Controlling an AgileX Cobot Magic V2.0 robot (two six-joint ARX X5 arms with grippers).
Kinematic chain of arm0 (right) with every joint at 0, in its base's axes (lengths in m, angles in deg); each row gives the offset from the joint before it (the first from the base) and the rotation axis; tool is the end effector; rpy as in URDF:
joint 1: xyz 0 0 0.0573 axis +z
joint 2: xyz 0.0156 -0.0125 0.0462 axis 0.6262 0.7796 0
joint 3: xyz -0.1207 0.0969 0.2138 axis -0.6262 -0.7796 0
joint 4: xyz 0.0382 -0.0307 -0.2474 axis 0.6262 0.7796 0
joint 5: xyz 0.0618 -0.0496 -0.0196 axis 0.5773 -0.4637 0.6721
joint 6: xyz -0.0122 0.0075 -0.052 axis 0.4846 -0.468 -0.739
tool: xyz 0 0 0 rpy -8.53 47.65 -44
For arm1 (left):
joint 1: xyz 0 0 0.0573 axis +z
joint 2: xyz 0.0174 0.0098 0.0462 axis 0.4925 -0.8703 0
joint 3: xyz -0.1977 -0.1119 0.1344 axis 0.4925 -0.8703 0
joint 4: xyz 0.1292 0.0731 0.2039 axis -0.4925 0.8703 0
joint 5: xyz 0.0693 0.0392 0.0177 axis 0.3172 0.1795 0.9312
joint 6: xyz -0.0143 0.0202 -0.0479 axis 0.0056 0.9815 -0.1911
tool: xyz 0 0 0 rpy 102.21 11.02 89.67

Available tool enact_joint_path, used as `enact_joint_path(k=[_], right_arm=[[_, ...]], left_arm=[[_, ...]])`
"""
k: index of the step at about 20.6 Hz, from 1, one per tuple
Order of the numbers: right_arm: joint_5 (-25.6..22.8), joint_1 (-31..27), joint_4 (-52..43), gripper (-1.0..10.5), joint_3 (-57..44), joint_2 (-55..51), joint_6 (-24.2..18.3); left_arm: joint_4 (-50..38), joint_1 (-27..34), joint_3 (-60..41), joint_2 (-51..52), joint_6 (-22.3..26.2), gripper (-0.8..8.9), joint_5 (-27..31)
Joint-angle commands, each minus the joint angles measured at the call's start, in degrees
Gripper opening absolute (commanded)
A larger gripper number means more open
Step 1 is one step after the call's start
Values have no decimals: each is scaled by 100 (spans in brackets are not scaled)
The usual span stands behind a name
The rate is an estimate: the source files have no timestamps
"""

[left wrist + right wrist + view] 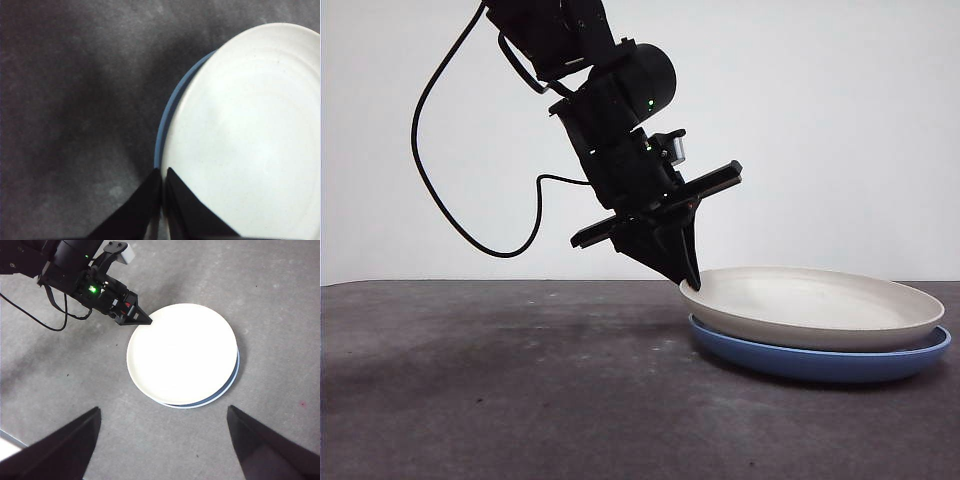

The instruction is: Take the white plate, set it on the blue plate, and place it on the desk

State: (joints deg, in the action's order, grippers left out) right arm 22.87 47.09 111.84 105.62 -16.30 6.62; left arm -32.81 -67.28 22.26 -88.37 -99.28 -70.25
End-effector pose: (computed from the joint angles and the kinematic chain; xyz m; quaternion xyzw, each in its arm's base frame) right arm 0.0687 0.0197 0.3795 0.0468 0.3253 0.2208 0.9183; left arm 0.3519 -0.2803 0.2029 -0.0068 0.4937 -0.3092 0.8128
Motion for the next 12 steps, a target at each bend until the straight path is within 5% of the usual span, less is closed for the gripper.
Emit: enact_joint_path(k=[1,5,9,12], right_arm=[[11,17,-31,404,122,17,85],[11,17,31,404,122,17,85],[11,17,87,404,122,15,85],[11,17,92,404,122,15,85]], left_arm=[[-37,-87,188,-151,111,10,0],[-122,-177,188,-151,133,143,0],[-149,-264,188,-151,133,175,0],[46,-234,247,-129,133,350,4]])
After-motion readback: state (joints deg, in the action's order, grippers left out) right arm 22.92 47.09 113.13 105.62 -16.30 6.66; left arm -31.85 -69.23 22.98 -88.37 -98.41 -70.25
